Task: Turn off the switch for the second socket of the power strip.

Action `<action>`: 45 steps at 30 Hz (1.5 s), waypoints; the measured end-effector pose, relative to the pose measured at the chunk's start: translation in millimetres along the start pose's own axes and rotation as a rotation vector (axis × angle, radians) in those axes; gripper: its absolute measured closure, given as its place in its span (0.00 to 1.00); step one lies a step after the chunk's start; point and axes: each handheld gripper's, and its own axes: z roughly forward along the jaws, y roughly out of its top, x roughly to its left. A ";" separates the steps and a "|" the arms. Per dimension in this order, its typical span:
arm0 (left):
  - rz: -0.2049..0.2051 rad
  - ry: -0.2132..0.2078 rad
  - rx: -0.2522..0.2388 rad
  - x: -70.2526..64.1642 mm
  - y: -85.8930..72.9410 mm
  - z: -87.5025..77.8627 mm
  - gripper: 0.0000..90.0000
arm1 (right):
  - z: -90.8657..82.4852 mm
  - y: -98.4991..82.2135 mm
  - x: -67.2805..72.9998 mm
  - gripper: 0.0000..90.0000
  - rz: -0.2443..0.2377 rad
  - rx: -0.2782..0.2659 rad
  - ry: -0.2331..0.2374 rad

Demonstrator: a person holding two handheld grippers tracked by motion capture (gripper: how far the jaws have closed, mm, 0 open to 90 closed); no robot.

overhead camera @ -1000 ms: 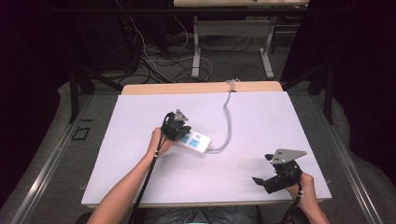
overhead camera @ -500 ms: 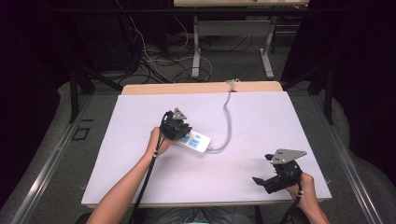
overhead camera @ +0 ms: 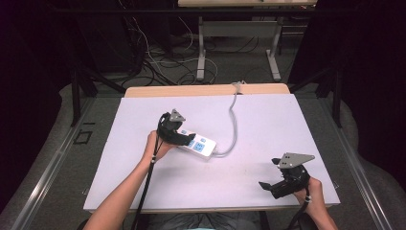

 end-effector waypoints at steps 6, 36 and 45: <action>0.010 0.013 0.023 -0.4 -5.4 -13.3 0.09 | 0.4 -0.2 0.8 0.05 0.004 -0.010 -0.002; 0.018 0.063 -0.003 -24.0 -58.4 -81.5 0.00 | 1.0 0.4 1.8 0.05 0.002 -0.007 -0.001; 0.020 0.072 0.001 -29.7 -76.6 -96.8 0.00 | 1.3 0.2 1.7 0.05 0.001 -0.011 -0.004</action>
